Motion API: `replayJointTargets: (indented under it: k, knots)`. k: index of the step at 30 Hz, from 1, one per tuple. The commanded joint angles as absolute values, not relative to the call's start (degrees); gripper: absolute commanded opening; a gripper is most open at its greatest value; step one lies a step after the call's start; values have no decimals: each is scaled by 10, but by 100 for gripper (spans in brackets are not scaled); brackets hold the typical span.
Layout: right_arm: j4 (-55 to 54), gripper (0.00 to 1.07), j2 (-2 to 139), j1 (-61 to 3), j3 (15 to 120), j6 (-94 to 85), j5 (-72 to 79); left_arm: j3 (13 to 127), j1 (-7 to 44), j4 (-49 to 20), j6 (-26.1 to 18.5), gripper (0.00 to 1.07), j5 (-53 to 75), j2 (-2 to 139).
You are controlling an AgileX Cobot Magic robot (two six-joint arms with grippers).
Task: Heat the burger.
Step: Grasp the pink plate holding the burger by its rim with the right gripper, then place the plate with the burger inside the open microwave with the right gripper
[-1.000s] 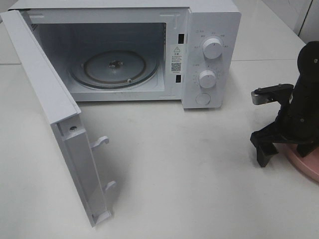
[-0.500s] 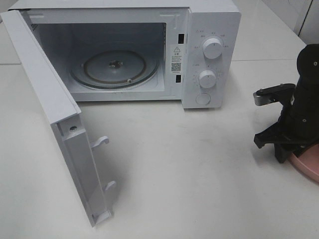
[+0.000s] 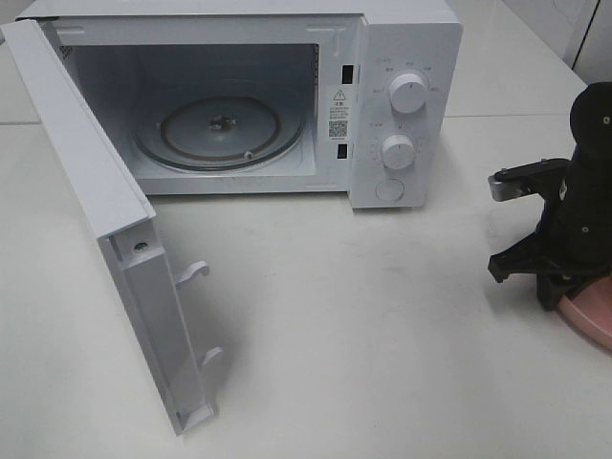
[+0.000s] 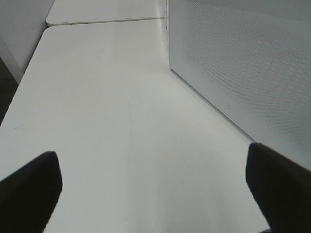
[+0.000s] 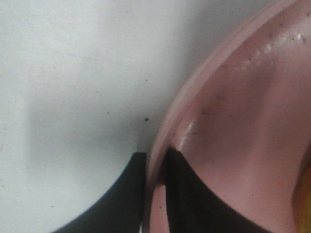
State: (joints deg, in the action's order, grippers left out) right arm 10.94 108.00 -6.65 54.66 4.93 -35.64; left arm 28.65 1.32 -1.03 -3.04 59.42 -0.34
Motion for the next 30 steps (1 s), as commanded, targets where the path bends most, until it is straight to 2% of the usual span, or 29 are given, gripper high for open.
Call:
replayJointTargets:
  k: [1, 12, 22, 30]
  knots:
    - [124, 0, 1083, -68, 543, 76, -373, 285, 15, -9, -28, 98, 594, -15]
    - [212, 0, 1073, -97, 543, 171, -411, 285, 15, -9, -28, 98, 594, -15]
    - [316, 0, 1067, -151, 543, 277, -472, 285, 15, -9, -28, 98, 594, -15]
    - [353, 0, 1067, -174, 543, 308, -504, 285, 15, -9, -28, 98, 594, -15]
